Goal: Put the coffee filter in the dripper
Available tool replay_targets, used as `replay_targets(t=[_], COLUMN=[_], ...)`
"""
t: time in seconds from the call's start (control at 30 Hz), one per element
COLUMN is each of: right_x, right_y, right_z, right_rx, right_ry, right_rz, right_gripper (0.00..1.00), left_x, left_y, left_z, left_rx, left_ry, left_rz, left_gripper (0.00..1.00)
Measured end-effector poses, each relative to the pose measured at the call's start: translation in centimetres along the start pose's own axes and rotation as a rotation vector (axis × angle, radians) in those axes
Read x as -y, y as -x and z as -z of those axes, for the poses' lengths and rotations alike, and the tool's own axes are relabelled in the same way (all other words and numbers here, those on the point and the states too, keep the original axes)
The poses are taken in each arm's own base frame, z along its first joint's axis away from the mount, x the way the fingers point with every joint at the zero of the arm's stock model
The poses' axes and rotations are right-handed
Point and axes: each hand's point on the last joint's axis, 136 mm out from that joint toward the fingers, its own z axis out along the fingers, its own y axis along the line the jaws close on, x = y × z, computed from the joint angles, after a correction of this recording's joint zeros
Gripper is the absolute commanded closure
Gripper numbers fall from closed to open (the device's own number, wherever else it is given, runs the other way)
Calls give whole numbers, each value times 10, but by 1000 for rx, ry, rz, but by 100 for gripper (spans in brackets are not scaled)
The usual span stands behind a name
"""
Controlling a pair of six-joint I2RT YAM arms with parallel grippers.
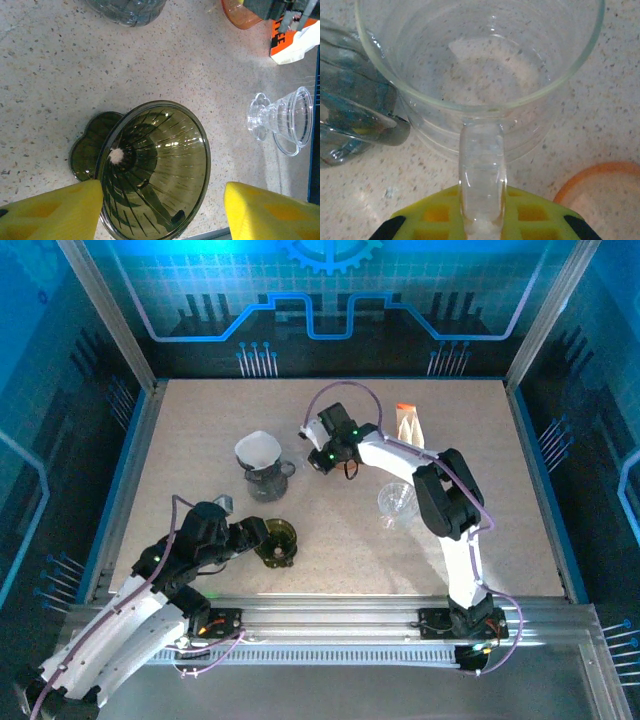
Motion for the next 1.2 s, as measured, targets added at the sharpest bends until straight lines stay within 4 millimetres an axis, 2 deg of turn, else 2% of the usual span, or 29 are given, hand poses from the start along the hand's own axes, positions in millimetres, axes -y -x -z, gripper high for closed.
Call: replay_targets(t=[0.5,0.63,1.03,1.2], right_x=[-18,-27,-81,-100], right_y=[-54,-77,-122,-138], right_z=[45,55,96,106], right_rx=[-71,-96,-82,-81], right_ry=[-134,-153,-133,-134], right_rz=[-53,-71,-62,-47], right_gripper=[90,91,90,89], left_x=[3,0,0,0], left_y=[1,0,-1,-2], left_z=[4,3,2,0], left_rx=[16,12,9,5], left_ry=[-22,-18,-20,-27], left_rz=[-3,-2,-3,-3], left_gripper=[33,33,33,33])
